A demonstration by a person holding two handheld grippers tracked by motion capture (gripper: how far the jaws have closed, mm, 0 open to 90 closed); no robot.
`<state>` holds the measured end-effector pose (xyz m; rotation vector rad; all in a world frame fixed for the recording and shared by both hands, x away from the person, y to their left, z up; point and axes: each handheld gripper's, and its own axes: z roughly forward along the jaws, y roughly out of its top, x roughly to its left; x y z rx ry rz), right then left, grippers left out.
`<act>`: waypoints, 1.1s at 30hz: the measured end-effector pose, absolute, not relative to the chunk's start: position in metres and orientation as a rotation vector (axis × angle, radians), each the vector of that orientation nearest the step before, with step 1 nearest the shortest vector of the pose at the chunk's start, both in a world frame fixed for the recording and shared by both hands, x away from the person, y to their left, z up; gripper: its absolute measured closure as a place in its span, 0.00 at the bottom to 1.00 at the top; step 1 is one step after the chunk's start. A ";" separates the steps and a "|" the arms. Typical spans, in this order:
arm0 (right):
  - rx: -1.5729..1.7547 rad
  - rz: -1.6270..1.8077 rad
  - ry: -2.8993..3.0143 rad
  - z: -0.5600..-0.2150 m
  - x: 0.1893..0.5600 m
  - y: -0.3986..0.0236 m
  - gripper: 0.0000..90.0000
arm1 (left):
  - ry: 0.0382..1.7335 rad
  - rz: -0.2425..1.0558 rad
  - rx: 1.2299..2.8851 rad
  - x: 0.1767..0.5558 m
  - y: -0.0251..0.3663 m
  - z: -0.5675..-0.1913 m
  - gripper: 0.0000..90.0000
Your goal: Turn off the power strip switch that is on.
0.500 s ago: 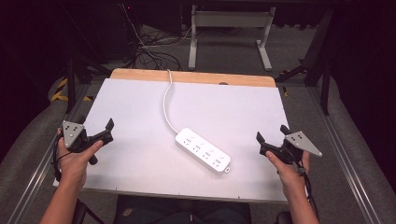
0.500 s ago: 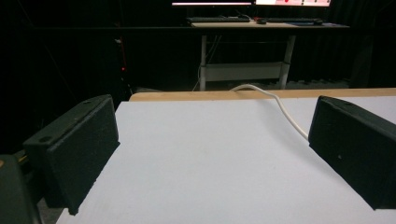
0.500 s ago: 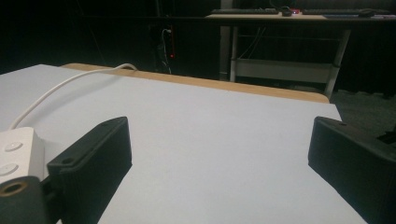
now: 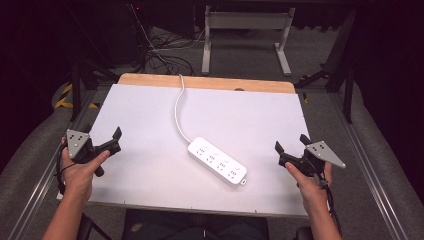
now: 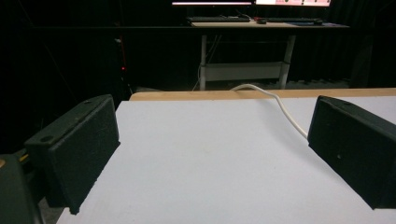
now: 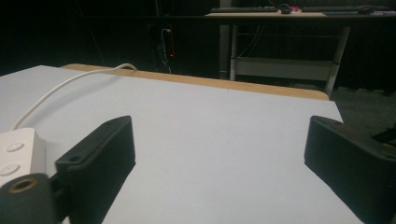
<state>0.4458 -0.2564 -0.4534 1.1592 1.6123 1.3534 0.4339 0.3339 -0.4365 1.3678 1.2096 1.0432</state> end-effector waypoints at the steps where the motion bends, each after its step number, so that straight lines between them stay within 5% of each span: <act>1: 1.160 1.355 1.617 -0.453 0.445 -0.257 0.18 | 1.209 1.043 1.367 0.434 0.334 -0.436 0.03; 3: 1.160 1.363 1.623 -0.453 0.445 -0.257 0.22 | 1.209 1.042 1.368 0.434 0.334 -0.436 0.03; 16: 1.111 1.370 1.662 -0.442 0.438 -0.259 0.98 | 1.204 1.035 1.368 0.435 0.333 -0.436 0.04; 33: 1.035 1.353 1.921 -0.400 0.464 -0.211 1.00 | 1.209 1.030 1.370 0.437 0.333 -0.437 0.04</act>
